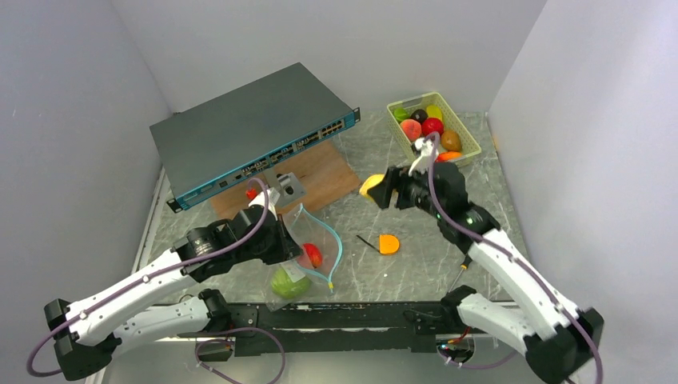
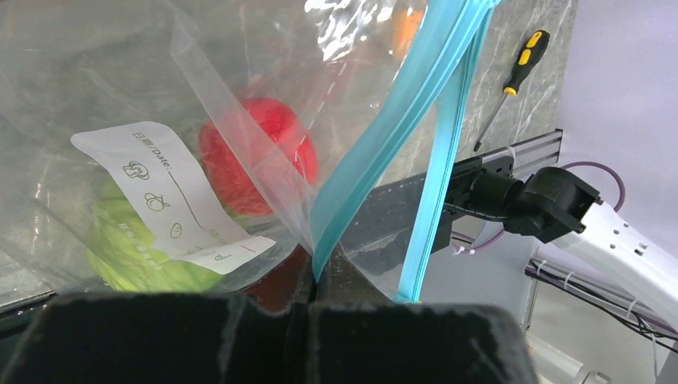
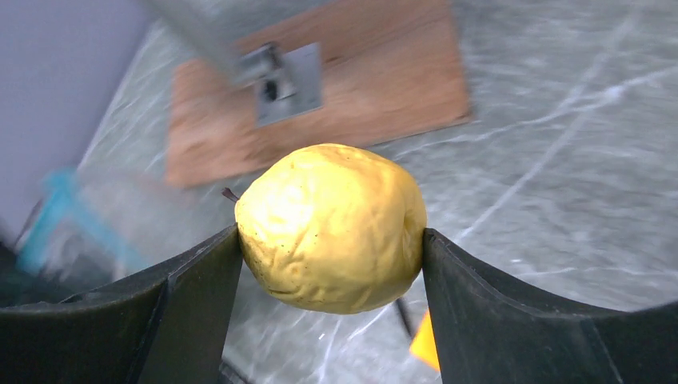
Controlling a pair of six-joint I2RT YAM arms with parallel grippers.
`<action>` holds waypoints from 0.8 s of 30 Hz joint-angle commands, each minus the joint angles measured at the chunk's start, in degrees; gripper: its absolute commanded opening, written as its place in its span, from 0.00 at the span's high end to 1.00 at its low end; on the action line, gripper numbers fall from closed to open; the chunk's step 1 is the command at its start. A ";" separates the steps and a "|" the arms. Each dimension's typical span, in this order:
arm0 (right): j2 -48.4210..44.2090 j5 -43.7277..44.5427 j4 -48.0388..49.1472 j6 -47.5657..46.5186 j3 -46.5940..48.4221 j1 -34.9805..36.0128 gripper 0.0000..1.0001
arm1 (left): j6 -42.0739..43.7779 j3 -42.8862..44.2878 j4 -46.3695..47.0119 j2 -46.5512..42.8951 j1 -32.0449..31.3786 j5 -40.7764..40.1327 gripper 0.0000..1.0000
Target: Place the food in the zip-top bag and seal the zipper
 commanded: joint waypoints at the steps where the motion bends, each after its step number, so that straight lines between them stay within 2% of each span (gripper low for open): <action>1: -10.89 -9.83 5.87 -1.69 -4.83 4.62 0.93 | -0.68 0.66 2.02 -1.31 0.18 -0.34 1.00; 6: -15.25 -13.68 8.45 -1.43 -6.33 10.05 0.91 | -0.80 1.21 1.71 -0.91 0.18 0.04 1.00; 15: -6.91 -6.99 10.69 -1.99 -2.61 24.53 0.90 | -1.07 2.93 1.27 -0.10 0.18 1.18 1.00; 17: -5.36 -6.89 13.75 0.17 -2.77 27.52 0.90 | -1.26 2.54 1.84 -0.21 0.18 1.56 1.00; 21: -4.24 -7.11 27.72 10.29 -8.22 29.68 0.86 | -1.35 2.70 1.52 -0.11 0.13 1.46 1.00; 24: -1.32 -4.10 29.66 11.14 -8.79 31.91 0.84 | -1.25 3.39 1.21 -0.32 0.17 1.69 1.00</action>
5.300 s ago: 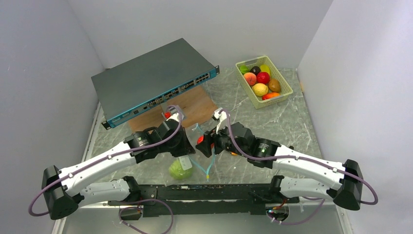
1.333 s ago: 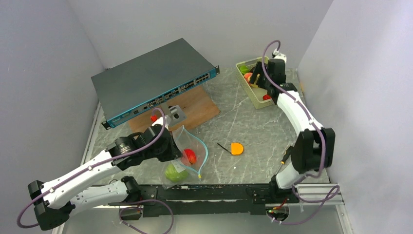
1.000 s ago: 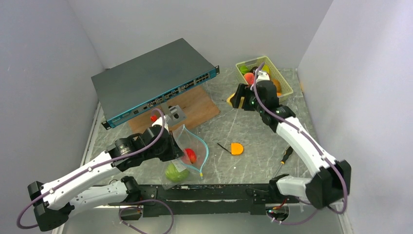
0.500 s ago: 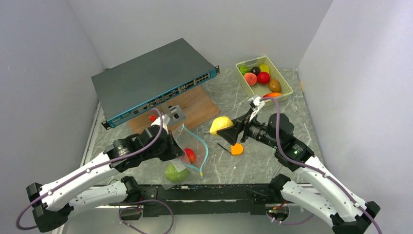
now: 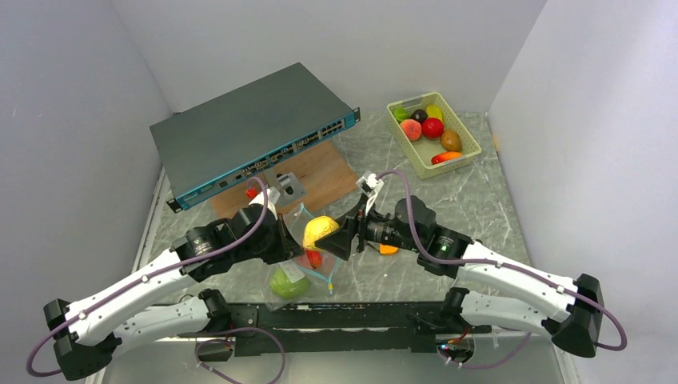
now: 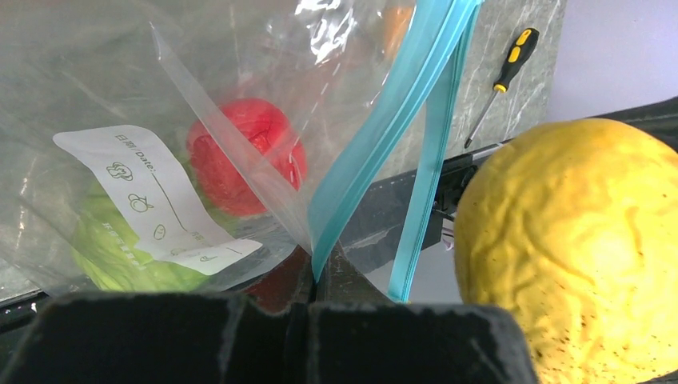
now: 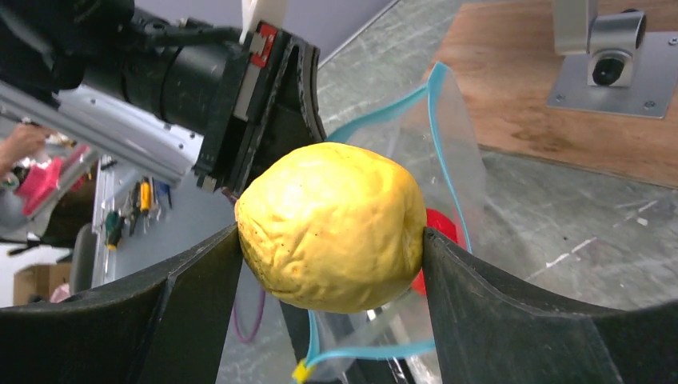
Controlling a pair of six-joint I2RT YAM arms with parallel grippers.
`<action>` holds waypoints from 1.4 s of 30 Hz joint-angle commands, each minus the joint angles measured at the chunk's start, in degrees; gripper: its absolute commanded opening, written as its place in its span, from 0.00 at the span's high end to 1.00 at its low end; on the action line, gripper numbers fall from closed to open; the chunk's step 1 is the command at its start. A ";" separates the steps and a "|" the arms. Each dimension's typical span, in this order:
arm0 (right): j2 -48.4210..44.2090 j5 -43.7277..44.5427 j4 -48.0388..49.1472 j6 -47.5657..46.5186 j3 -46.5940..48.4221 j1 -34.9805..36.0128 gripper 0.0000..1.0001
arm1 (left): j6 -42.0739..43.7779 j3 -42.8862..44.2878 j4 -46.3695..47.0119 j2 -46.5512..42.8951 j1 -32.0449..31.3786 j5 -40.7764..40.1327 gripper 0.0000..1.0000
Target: Place the food in the zip-top bag and seal the zipper
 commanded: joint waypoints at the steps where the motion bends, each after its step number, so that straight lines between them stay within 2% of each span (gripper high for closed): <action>1: 3.41 4.74 10.32 5.13 -0.58 2.66 0.84 | -0.58 2.83 1.20 -0.52 0.18 1.10 1.00; 5: 5.18 5.26 12.50 6.53 -1.24 3.21 0.78 | -0.59 2.99 1.48 -1.67 0.21 1.84 1.00; 12: 3.81 11.33 15.94 11.76 -5.30 3.21 0.69 | -0.50 3.56 2.81 -4.03 0.18 3.15 1.00; 21: 3.95 19.59 4.58 7.59 -0.04 3.50 0.66 | 1.33 6.29 5.86 -1.66 0.18 6.19 1.00; 29: 7.97 22.94 0.24 4.13 3.42 5.07 0.57 | -1.00 0.57 5.69 -2.92 0.14 4.58 1.00; 34: 12.37 25.20 -0.92 1.87 6.36 8.38 0.39 | -2.00 -1.06 4.76 -5.50 0.17 4.23 1.00; 42: 14.90 26.76 -3.09 0.47 9.28 10.47 0.02 | -3.16 -2.44 3.67 -7.71 0.10 4.19 1.00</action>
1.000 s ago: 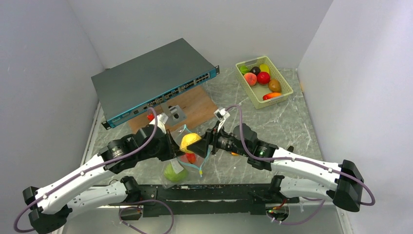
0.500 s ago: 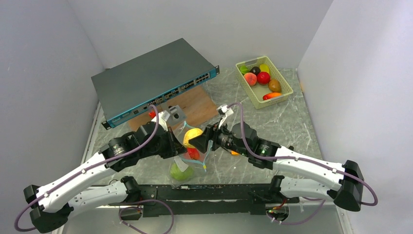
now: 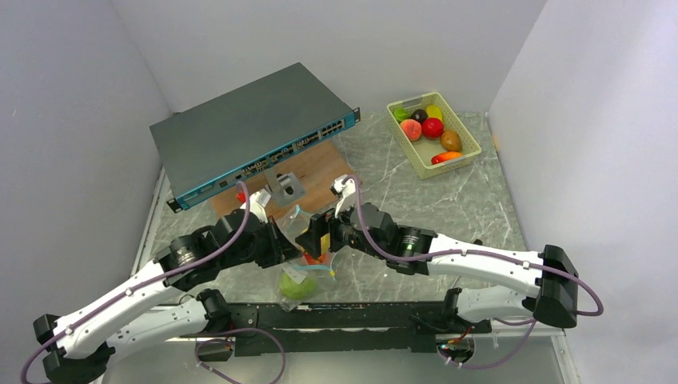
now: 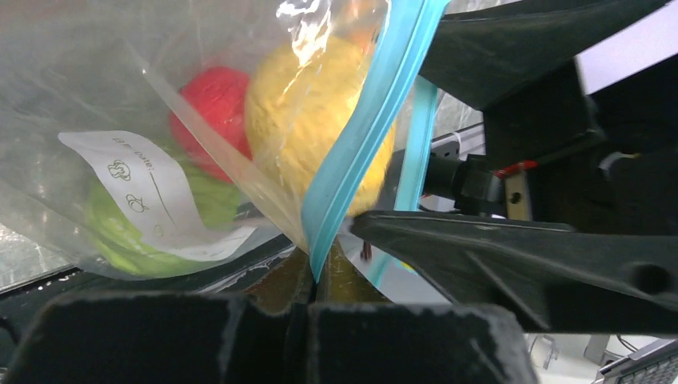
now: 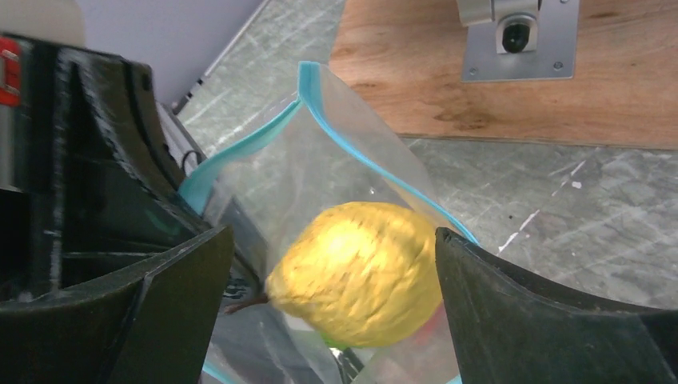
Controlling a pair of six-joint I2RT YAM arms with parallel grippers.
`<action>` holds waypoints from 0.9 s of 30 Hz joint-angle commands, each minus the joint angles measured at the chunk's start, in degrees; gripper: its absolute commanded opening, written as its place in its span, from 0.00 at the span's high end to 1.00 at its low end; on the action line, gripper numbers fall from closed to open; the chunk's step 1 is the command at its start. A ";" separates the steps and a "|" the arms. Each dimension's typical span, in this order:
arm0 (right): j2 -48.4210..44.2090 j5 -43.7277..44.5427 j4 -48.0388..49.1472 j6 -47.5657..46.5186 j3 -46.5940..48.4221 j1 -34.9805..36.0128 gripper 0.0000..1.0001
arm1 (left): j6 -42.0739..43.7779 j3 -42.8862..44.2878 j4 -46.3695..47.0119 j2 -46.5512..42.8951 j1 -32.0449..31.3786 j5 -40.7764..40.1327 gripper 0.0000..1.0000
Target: Place the food in the zip-top bag and seal the zipper
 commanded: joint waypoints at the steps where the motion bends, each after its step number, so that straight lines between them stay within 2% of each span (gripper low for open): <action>1: 0.96 2.81 -3.49 -2.44 3.45 0.57 0.01 | -1.75 -0.61 2.94 -1.66 -0.20 1.30 1.00; 12: -0.52 5.60 -10.42 -3.61 10.34 0.63 0.01 | -2.38 -1.08 -0.13 -4.56 -0.17 -1.96 1.00; 20: -3.68 11.47 -18.20 0.38 8.14 0.58 0.21 | -2.59 -1.34 -0.81 -6.04 -0.17 -2.41 1.00; 27: -6.39 9.96 -21.27 3.82 3.04 0.67 0.36 | -2.33 -1.09 -1.34 -6.66 -0.17 -2.57 1.00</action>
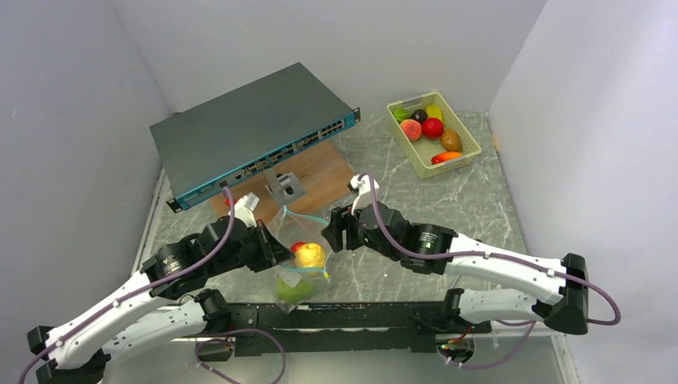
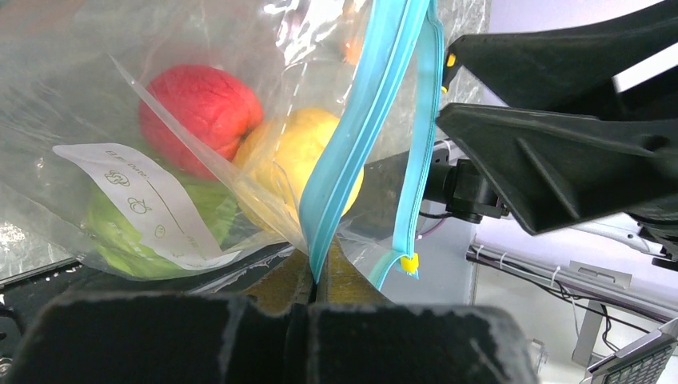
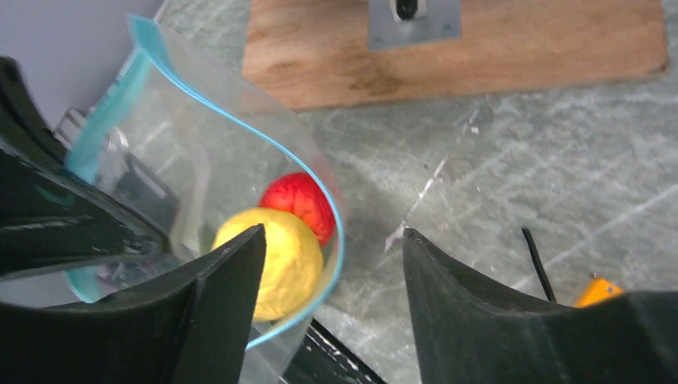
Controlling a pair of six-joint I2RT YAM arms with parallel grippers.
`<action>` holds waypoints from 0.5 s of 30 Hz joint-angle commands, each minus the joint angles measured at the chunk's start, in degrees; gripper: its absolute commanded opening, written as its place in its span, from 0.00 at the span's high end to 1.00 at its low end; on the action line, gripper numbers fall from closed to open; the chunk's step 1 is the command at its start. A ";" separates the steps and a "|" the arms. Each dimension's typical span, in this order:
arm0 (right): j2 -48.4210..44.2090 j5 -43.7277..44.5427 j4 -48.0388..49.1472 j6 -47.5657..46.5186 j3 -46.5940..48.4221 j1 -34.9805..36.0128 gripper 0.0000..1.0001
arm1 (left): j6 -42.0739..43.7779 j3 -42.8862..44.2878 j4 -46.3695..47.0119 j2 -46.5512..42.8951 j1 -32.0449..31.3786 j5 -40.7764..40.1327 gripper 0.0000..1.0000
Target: Place the food in the zip-top bag and seal the zipper
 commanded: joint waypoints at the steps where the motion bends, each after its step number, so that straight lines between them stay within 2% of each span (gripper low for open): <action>1: -2.13 0.06 -1.79 2.86 -3.49 0.26 0.39 | -0.45 0.42 0.18 -0.77 -0.20 -0.85 1.00; 6: 0.84 -2.17 4.40 3.32 -4.95 0.24 0.53 | -0.13 1.29 0.22 -0.78 -0.21 -0.99 1.00; 8: 2.97 -2.19 5.34 3.13 -3.16 0.17 0.65 | -0.10 1.94 -0.25 -0.71 -0.17 -1.12 1.00; 12: 3.86 -0.15 2.96 -1.36 3.89 0.26 0.96 | -0.35 2.73 -1.17 -1.06 -0.25 -1.17 1.00; 13: 3.48 0.34 2.22 -3.17 5.59 0.33 1.00 | -0.49 2.74 -1.17 -1.39 -0.18 -1.08 1.00; 15: 2.48 0.68 1.58 -4.97 8.08 0.27 1.00 | -1.00 2.40 -0.55 -2.15 -0.25 -0.51 1.00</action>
